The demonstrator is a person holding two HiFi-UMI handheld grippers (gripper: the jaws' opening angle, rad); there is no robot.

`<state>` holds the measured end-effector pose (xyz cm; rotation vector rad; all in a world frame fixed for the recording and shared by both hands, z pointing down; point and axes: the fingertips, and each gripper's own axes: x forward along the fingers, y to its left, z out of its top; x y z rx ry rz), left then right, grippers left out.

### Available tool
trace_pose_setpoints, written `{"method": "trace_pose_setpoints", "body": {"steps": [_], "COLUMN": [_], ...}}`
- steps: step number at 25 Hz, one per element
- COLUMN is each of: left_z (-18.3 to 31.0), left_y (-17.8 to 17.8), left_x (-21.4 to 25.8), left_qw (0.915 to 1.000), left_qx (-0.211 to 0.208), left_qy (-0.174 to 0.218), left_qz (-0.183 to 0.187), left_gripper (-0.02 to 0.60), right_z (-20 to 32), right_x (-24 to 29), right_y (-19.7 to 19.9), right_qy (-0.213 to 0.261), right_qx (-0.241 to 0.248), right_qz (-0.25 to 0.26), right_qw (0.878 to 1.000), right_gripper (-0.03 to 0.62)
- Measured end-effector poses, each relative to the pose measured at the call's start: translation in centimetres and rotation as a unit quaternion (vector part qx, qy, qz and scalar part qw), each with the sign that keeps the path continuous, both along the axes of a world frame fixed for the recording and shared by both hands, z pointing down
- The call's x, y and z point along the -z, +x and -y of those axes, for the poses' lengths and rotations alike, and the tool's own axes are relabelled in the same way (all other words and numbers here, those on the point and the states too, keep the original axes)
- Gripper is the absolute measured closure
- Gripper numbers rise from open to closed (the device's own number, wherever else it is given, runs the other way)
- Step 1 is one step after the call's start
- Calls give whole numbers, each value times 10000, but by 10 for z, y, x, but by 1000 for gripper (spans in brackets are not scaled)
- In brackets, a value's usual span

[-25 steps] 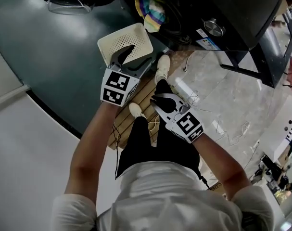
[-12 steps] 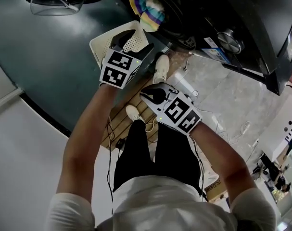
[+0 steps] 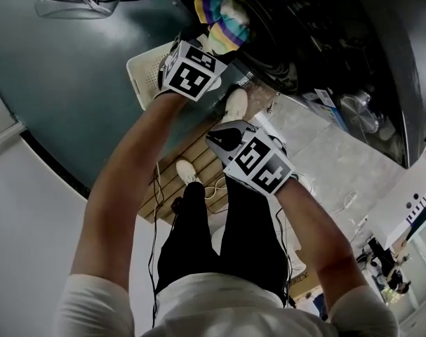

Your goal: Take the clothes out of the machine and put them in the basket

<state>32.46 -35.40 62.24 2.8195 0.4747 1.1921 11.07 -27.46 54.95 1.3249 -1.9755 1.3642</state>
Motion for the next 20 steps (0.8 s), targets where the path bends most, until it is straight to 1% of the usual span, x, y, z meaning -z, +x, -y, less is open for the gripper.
{"method": "trace_pose_setpoints", "body": {"steps": [4, 6, 9, 12, 15, 17, 20], "left_z": [0, -4, -12, -29, -48, -54, -55], "left_y": [26, 32, 42, 70, 96, 107, 117], "left_x": [-17, -12, -3, -13, -20, -26, -43], "left_qw": [9992, 9987, 9982, 9966, 9949, 9931, 9907], "left_qx": [-163, -198, -140, -235, -376, -459, -470], "left_qy": [314, 428, 570, 753, 844, 942, 1059], "left_qz": [195, 198, 140, 237, 404, 530, 719], "left_gripper": [186, 179, 167, 152, 141, 135, 126], "right_z": [1, -4, -19, -35, -48, -54, -57], "right_x": [-5, 5, 19, 21, 30, 36, 34], "right_y": [1, -5, -9, 4, 19, 25, 30], "right_qy": [-15, 20, 58, 113, 127, 124, 100], "right_qx": [-11, -24, 32, -10, -81, -77, -65], "right_qz": [133, 165, 126, 201, 270, 245, 224], "right_qw": [9999, 9999, 9999, 9997, 9995, 9996, 9997], "right_gripper": [583, 583, 583, 583, 583, 583, 583]}}
